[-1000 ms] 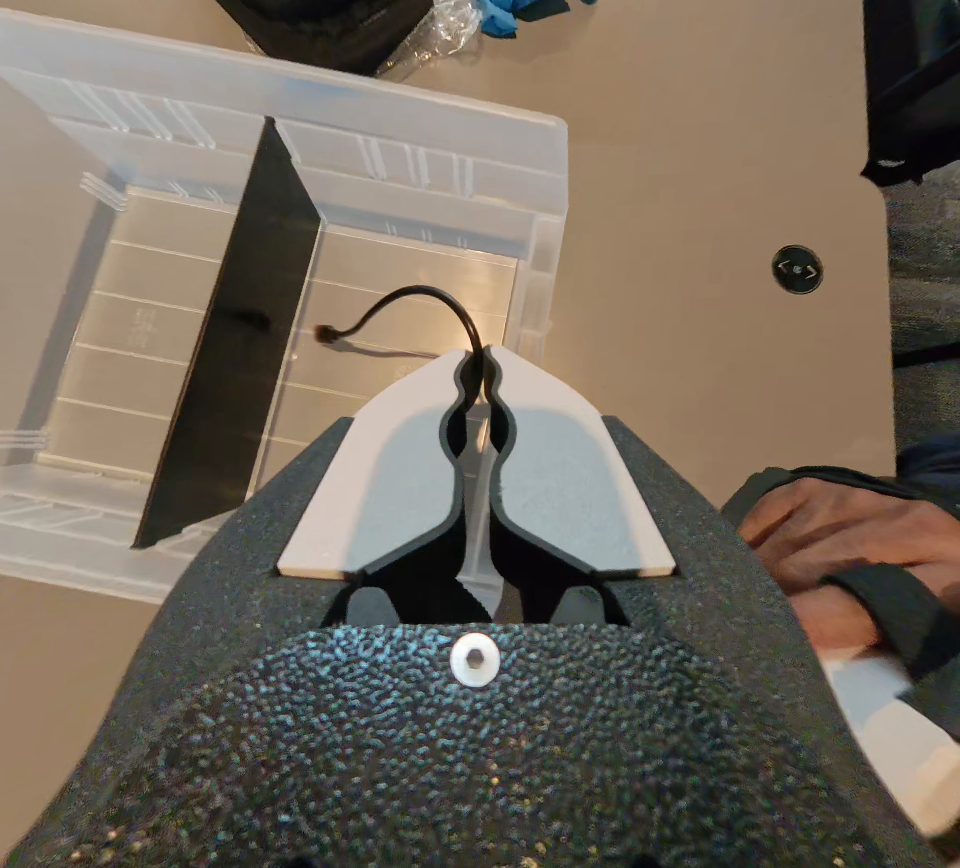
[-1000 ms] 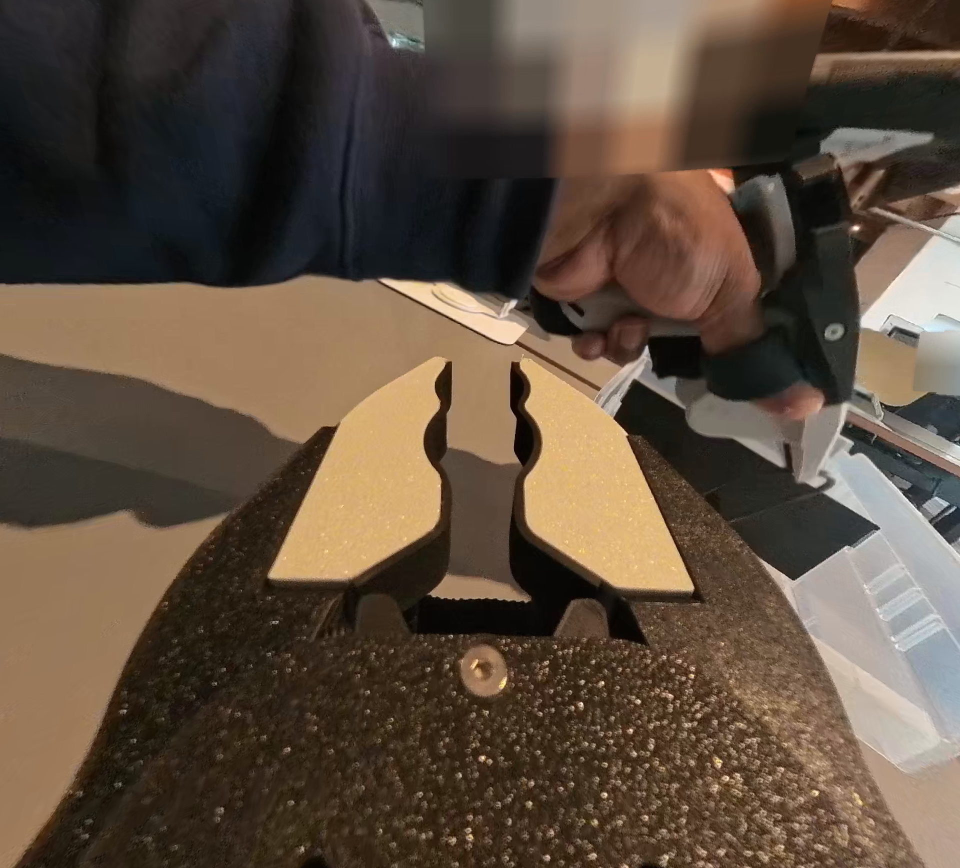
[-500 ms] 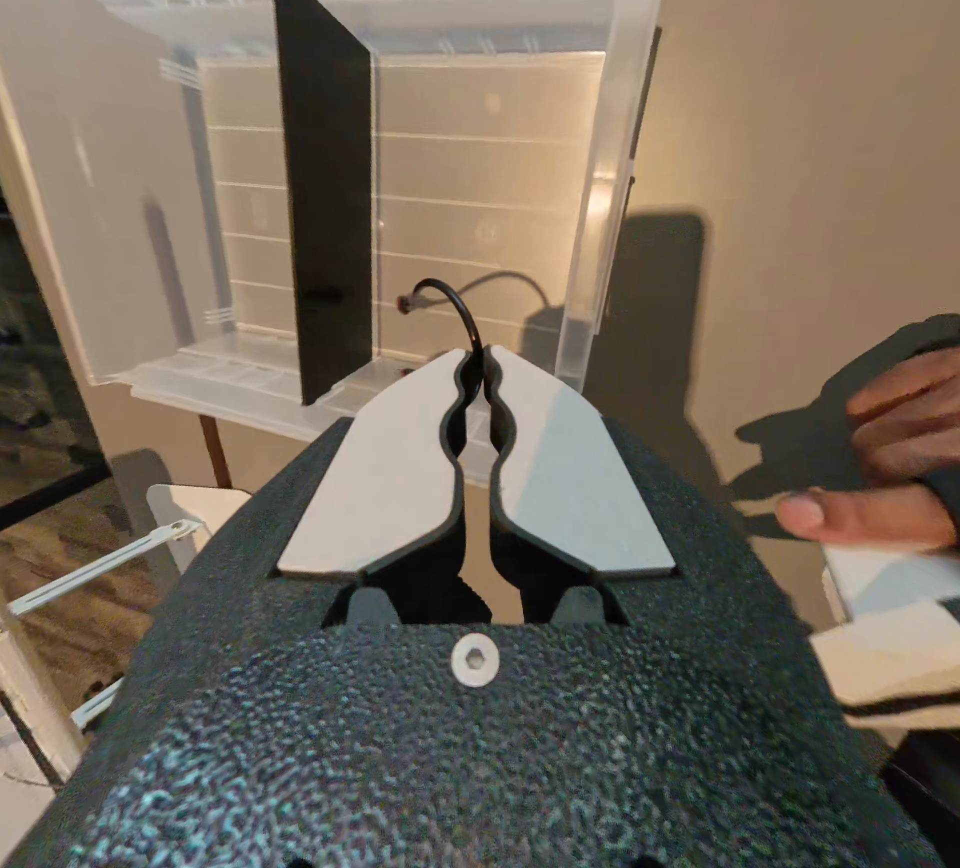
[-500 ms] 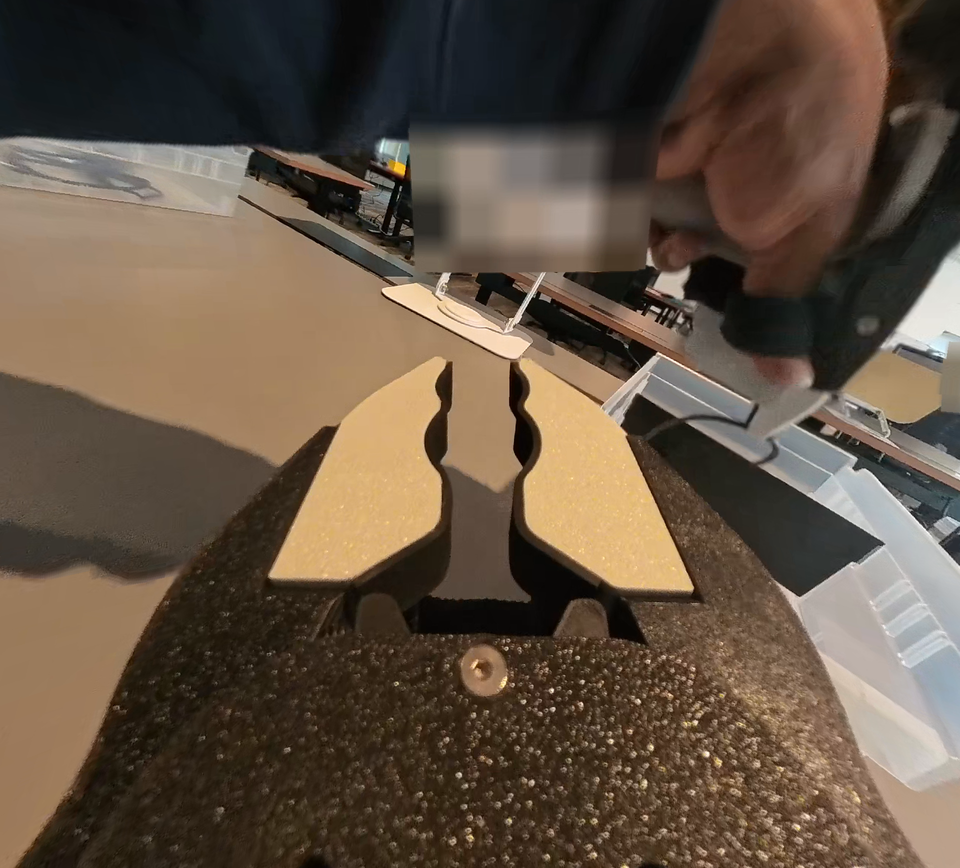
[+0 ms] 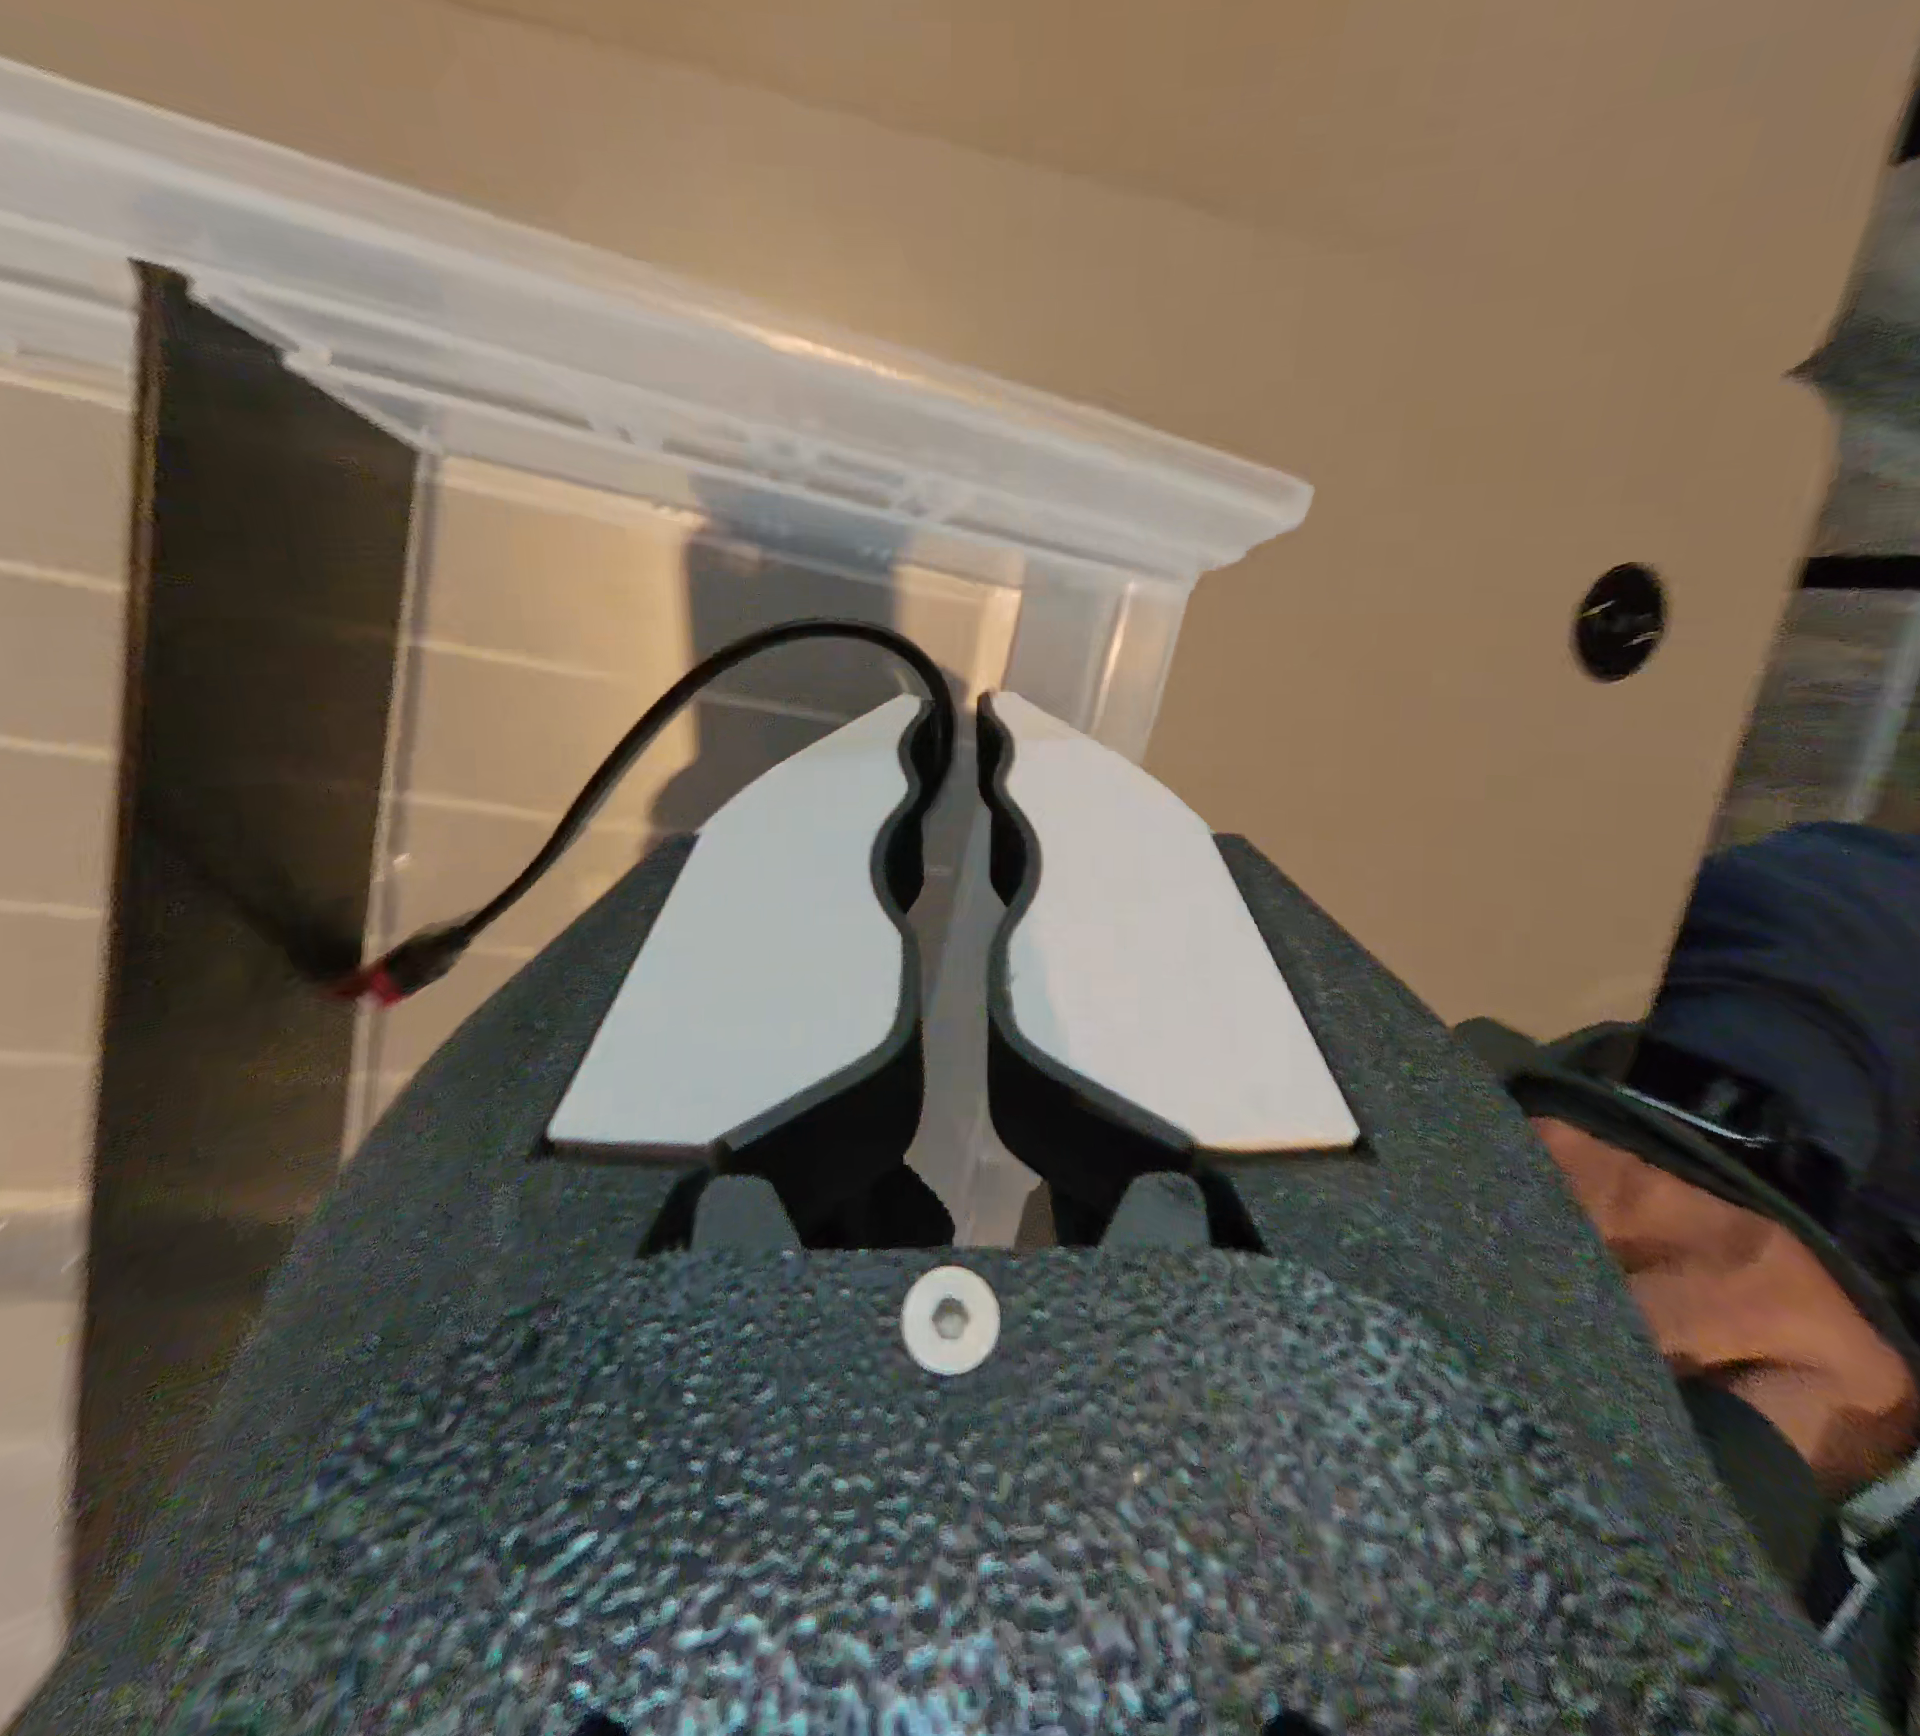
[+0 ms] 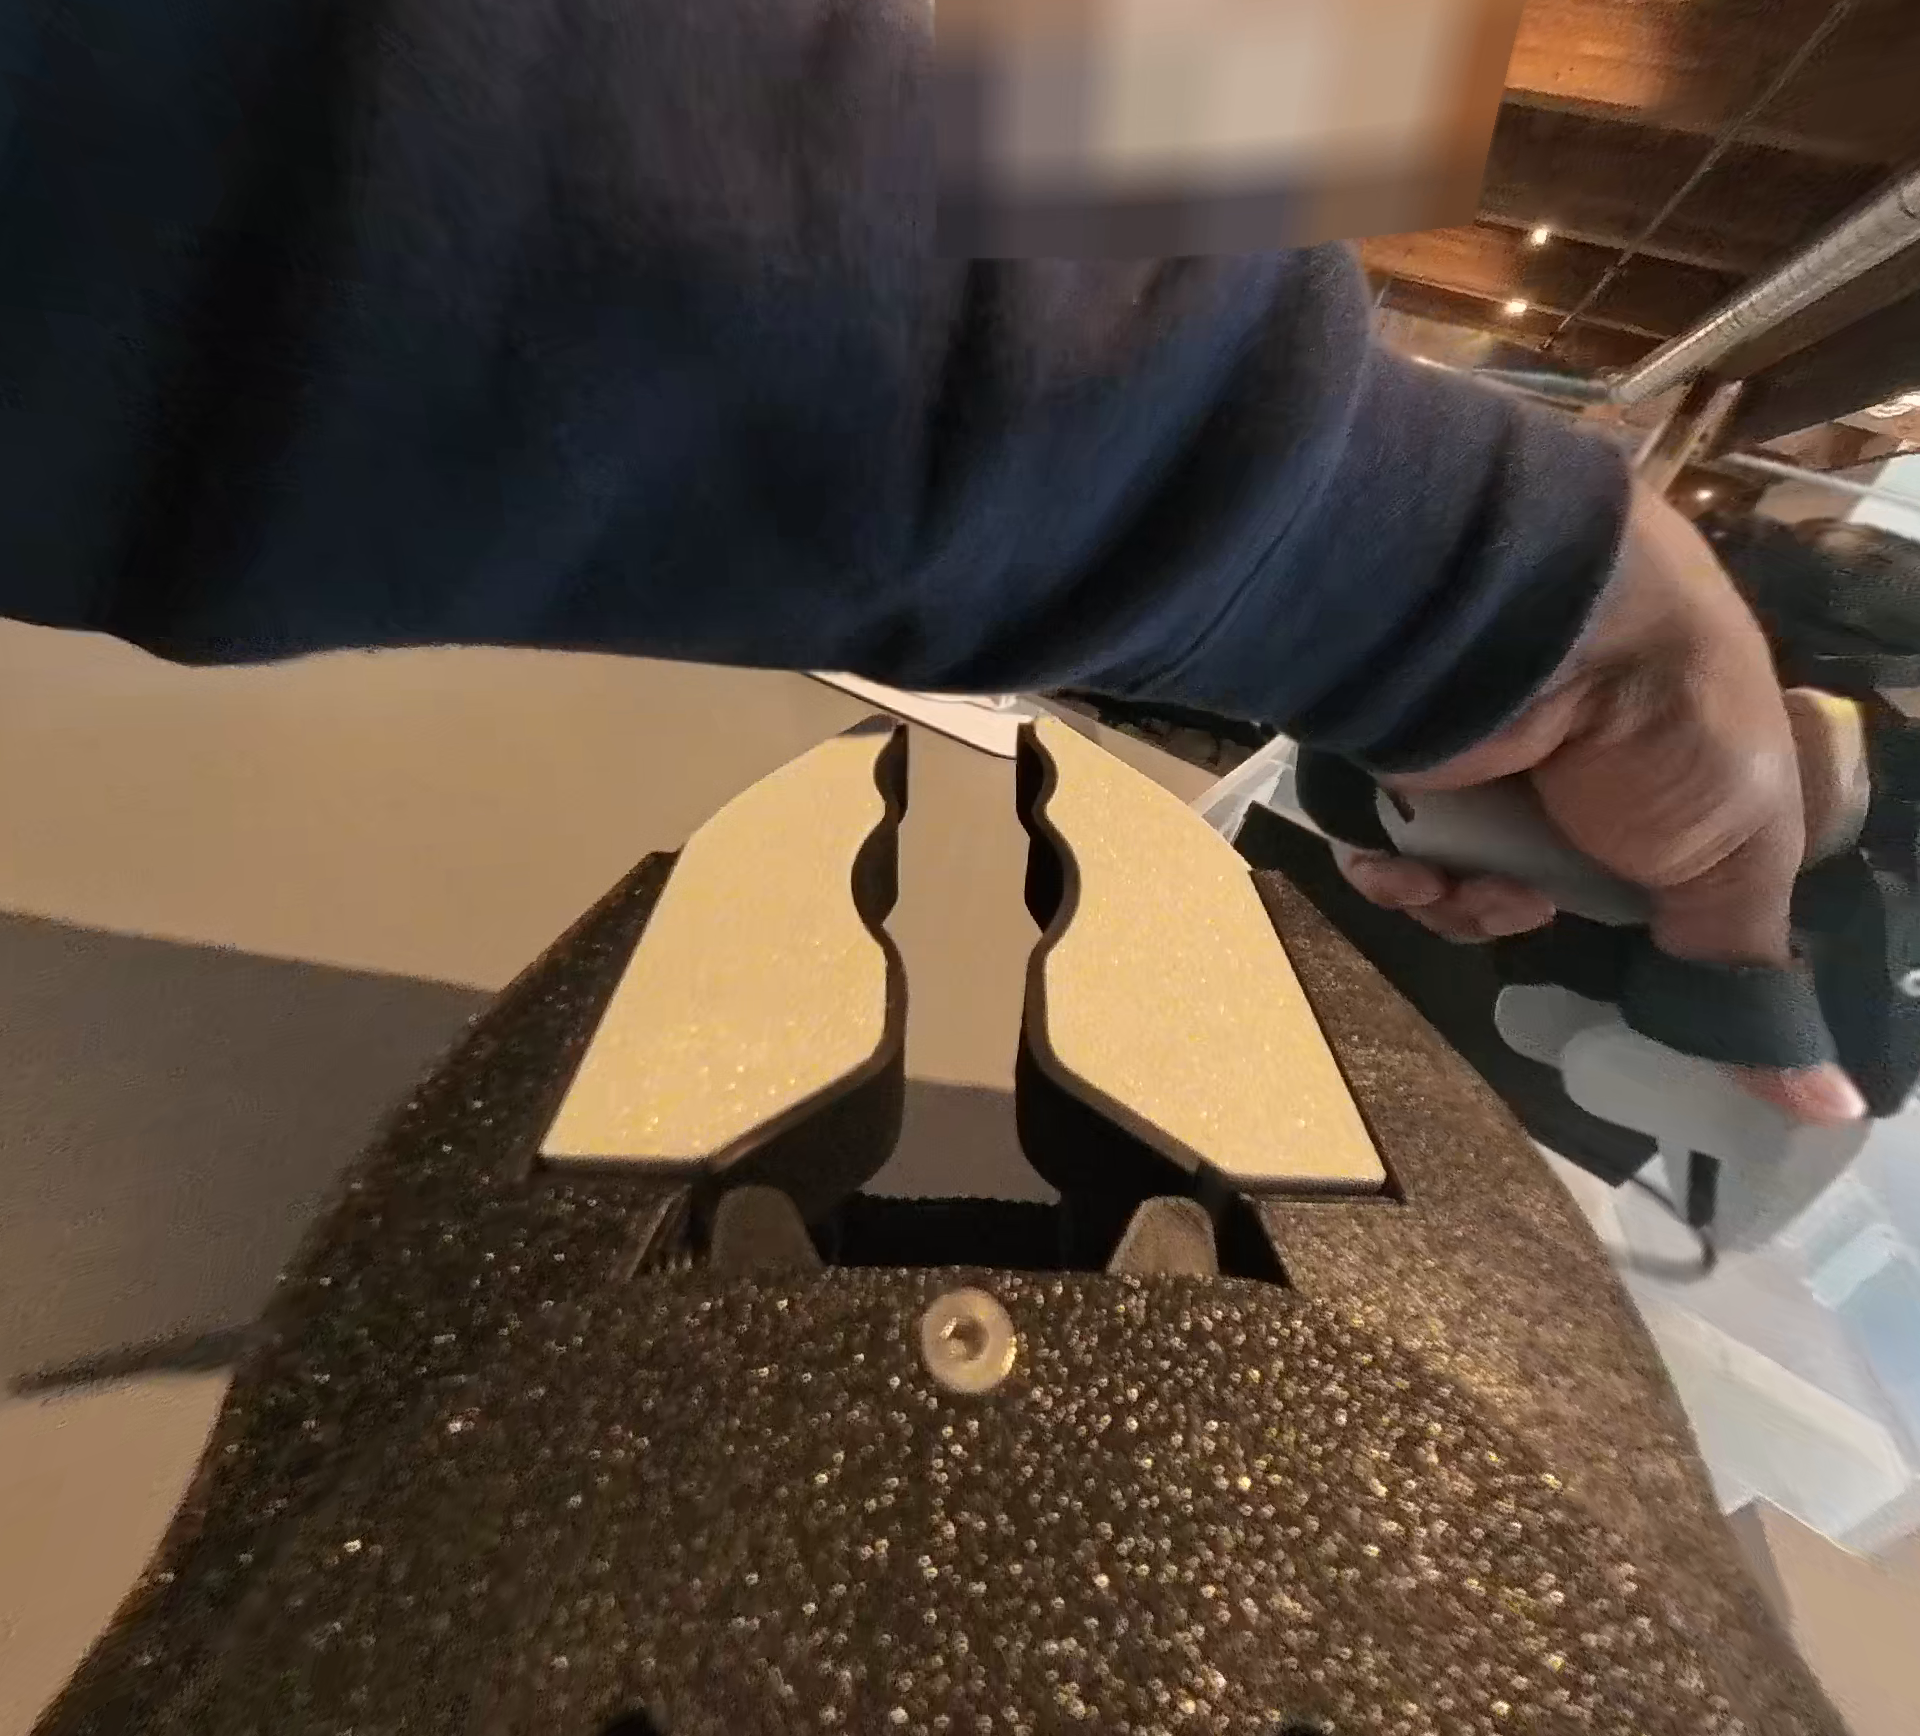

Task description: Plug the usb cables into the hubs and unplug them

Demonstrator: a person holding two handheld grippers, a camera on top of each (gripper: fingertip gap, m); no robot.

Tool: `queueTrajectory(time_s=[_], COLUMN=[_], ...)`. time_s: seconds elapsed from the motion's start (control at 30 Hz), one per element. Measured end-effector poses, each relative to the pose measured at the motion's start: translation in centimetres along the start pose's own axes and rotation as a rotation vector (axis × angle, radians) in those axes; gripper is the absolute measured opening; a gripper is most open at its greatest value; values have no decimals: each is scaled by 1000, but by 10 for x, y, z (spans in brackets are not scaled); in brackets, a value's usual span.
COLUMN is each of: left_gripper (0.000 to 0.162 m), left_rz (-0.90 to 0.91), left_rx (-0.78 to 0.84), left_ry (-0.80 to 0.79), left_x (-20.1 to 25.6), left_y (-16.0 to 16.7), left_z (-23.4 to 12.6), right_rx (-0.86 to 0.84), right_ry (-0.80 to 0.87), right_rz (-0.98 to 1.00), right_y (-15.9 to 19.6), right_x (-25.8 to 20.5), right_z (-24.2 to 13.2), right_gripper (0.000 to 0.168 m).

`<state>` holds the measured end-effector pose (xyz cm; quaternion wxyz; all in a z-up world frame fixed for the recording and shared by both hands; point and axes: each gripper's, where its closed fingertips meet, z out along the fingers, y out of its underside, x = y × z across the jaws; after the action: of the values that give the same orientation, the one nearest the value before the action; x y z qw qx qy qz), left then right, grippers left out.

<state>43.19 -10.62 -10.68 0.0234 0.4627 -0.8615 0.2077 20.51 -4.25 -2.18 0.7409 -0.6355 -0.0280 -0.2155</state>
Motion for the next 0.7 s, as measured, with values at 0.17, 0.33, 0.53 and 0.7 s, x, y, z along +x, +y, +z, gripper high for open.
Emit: queueTrajectory(time_s=[0.17, 0.33, 0.53, 0.7], left_gripper=[27, 27, 32, 32], left_rz=[-56, 57, 331, 341], left_rx=[123, 290, 489, 548], left_ry=[202, 210, -71, -328], left_x=[19, 33, 32, -1], left_y=[-13, -14, 51, 156], left_z=[-3, -47, -156, -233], right_rx=[-9, -24, -57, -112], right_ry=[-4, -2, -9, -31], right_rz=[7, 14, 42, 51], right_y=[2, 5, 12, 22], right_x=[0, 2, 5, 1], right_z=[0, 0, 1, 5], right_gripper=[20, 19, 20, 20])
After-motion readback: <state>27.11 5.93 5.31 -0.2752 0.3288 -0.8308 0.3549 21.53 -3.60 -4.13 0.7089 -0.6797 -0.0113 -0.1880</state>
